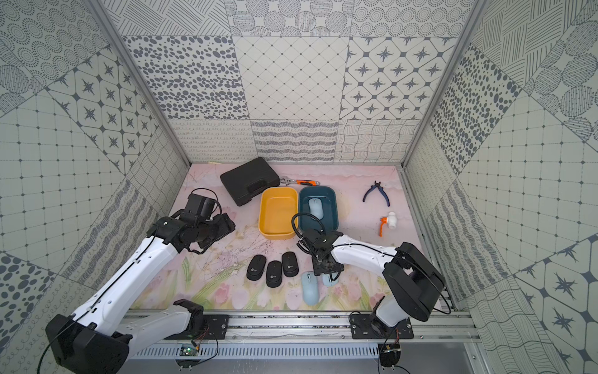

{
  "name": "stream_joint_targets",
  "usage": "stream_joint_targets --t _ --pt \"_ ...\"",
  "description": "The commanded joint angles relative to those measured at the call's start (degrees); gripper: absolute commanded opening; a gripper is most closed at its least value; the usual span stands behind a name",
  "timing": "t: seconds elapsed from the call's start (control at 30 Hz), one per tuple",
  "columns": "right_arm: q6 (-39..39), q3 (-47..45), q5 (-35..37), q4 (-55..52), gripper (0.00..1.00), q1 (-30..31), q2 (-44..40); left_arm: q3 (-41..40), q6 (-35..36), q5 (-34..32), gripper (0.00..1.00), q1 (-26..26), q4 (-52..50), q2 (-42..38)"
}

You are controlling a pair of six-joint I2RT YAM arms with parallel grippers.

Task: Place the mice by color into the storage box
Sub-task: Pick up the mouse from the center of the board, then place the mouse in the storage box.

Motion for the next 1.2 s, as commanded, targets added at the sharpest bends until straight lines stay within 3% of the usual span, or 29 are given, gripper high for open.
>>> stream_joint_targets --t 0.0,0.17,0.33,0.47,0.6,0.83,1.17 --pt "0.2 4.6 2.1 -3.2 0.60 0.2 -3.8 -0.2 -0.1 -0.6 0.78 0.0 -0.4 0.3" --pt "-3.1 12.5 5.1 -7.7 0.62 -0.4 -5.3 -0.1 -0.2 -0.1 0.78 0.0 0.3 0.6" --pt "-9.0 20.5 5.5 -7.6 0.64 -5.5 -2.8 0.9 0.5 0.7 0.78 0.0 0.1 1.3" --pt "-14.8 28.2 6.7 -6.0 0.65 -10.9 3.1 2.2 0.7 2.8 0.78 0.0 -0.3 1.7" --pt "-18.0 34.8 3.7 -2.6 0.66 -16.4 10.8 2.6 1.0 2.3 0.78 -0.2 -0.9 1.6" --pt "-21.8 45.0 0.9 -1.2 0.66 -20.9 25.2 3.7 2.1 0.9 0.79 -0.2 -2.0 2.5" --pt "-21.6 52.5 -2.6 -2.2 0.65 -23.6 33.5 3.4 2.5 0.7 0.79 -0.2 -1.5 4.3"
